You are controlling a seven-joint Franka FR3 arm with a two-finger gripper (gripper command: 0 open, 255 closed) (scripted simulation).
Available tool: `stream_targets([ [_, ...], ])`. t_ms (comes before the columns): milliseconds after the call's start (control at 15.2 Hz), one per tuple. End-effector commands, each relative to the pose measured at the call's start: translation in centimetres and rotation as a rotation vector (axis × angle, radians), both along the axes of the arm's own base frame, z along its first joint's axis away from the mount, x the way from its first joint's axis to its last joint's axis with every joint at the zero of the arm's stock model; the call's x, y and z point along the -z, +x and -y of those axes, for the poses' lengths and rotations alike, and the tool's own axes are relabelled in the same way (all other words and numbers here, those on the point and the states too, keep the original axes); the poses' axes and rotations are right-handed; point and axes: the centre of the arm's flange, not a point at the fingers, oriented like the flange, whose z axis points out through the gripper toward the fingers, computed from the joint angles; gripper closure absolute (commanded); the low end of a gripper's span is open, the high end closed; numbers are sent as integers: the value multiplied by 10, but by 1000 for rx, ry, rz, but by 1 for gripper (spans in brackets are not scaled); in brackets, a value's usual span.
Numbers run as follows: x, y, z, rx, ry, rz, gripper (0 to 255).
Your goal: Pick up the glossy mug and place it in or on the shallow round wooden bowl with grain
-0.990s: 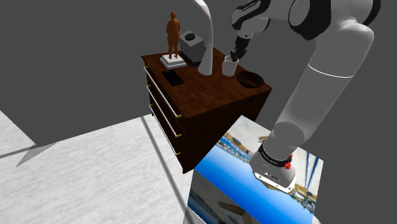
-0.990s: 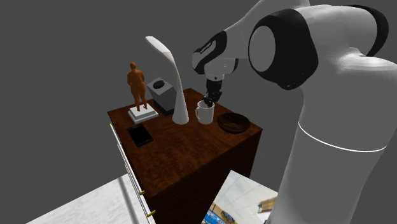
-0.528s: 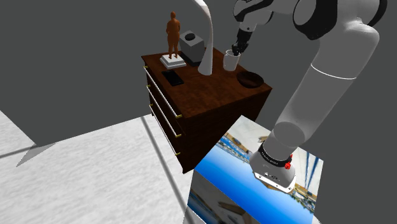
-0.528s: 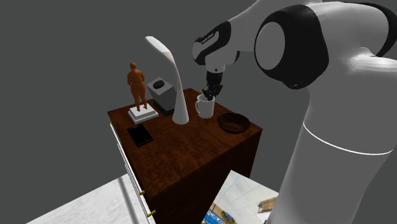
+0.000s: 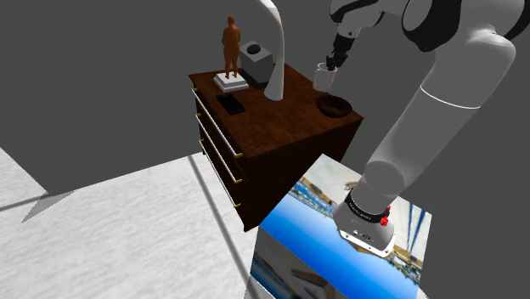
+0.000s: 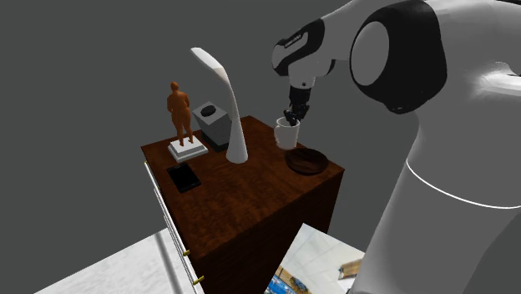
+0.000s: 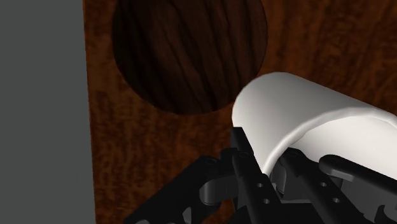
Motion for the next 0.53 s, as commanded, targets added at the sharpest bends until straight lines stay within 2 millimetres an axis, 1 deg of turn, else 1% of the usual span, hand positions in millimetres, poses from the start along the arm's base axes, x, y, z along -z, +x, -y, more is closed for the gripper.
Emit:
stream_targets([
  [0,-6,-20,13,-2,0,0,255],
  [264,-14,-61,45,-2,0,0,255],
  [330,-14,-65,48,-2,0,0,255],
  [462,-4,-65,48,-2,0,0,255],
])
